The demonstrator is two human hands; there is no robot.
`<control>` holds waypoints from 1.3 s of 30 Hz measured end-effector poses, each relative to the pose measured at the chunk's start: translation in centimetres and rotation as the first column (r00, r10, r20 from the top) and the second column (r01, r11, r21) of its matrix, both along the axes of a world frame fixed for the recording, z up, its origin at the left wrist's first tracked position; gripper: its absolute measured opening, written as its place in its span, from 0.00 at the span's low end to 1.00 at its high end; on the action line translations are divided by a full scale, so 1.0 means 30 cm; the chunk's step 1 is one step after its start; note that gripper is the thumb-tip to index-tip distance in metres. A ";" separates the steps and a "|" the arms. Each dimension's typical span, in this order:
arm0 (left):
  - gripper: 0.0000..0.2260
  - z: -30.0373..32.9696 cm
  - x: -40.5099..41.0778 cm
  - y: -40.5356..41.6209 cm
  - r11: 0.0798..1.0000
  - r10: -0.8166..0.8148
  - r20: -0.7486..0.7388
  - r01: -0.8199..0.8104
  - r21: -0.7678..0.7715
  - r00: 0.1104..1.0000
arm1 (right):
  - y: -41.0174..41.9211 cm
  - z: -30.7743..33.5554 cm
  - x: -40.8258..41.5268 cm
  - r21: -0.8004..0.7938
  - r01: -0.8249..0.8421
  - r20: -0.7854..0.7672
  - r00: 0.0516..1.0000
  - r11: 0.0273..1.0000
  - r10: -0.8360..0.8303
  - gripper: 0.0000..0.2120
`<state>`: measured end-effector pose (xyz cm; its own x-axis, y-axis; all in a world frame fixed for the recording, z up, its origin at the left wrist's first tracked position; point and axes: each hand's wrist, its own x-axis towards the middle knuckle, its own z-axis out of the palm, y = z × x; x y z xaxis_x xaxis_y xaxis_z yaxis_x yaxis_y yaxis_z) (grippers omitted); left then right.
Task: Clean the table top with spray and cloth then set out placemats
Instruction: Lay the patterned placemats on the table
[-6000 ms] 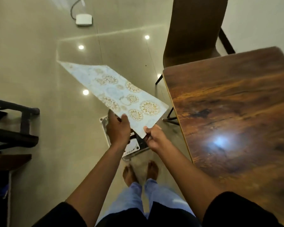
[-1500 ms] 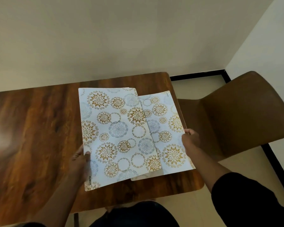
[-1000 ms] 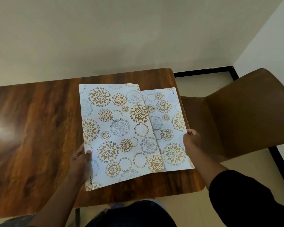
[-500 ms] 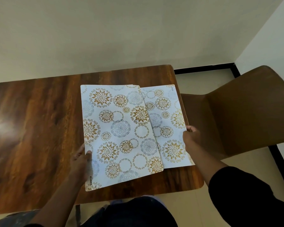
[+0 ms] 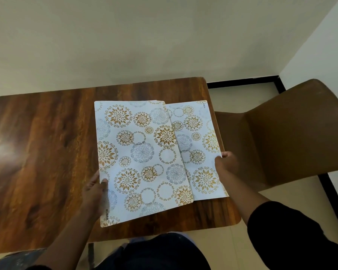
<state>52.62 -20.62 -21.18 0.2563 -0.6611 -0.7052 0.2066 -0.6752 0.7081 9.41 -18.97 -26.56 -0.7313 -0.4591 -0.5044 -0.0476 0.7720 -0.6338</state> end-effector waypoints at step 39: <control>0.19 -0.021 0.054 0.048 0.999 -0.030 0.035 0.029 0.026 0.999 | 0.026 -0.025 -0.017 0.052 0.004 -0.106 0.994 0.999 0.001 0.01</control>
<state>54.24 -19.19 -21.81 0.2623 -0.6510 -0.7123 0.1614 -0.6982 0.6975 8.89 -18.18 -27.30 -0.7824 -0.4334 -0.4472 -0.1113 0.8038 -0.5844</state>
